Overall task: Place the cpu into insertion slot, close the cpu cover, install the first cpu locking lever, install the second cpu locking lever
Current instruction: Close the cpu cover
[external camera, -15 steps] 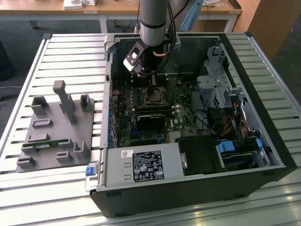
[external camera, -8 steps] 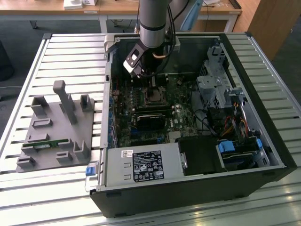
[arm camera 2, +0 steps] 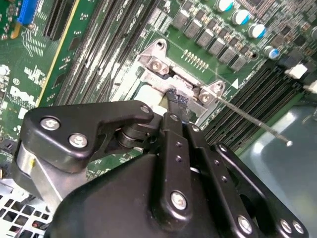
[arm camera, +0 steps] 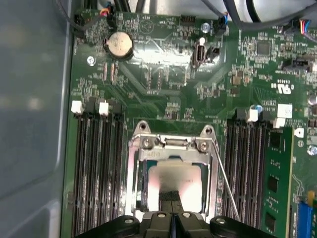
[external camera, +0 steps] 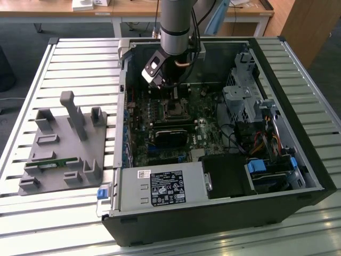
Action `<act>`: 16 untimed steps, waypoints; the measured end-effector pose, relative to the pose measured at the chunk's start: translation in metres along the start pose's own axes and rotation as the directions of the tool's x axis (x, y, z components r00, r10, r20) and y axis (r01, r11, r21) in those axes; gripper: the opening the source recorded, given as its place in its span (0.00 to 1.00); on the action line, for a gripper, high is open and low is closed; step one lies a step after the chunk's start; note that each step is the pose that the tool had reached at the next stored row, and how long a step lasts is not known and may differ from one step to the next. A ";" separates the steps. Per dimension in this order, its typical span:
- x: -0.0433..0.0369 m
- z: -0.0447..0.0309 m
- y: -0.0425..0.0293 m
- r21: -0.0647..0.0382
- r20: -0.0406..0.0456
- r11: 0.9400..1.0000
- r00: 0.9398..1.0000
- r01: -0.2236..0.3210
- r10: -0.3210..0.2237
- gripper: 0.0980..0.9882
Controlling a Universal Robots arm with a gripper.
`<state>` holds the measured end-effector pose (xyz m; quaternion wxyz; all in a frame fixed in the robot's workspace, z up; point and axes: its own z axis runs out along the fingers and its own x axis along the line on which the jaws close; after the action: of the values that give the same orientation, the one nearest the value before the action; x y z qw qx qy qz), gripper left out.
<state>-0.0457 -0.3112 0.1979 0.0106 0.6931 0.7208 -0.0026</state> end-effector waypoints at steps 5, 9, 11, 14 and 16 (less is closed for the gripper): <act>0.0042 -0.0010 0.0045 -0.002 -0.003 1.000 1.000 0.000 0.000 0.01; 0.0045 -0.0102 0.0049 -0.003 -0.005 1.000 1.000 0.000 0.000 0.01; 0.0045 -0.0132 0.0049 -0.003 -0.005 1.000 1.000 0.000 0.000 0.01; 0.0045 -0.0133 0.0049 -0.004 -0.005 1.000 1.000 0.000 0.000 0.01; 0.0045 -0.0134 0.0049 -0.003 -0.005 1.000 1.000 0.000 0.000 0.01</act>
<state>-0.0411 -0.3062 0.2113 0.0101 0.6931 0.7208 0.0002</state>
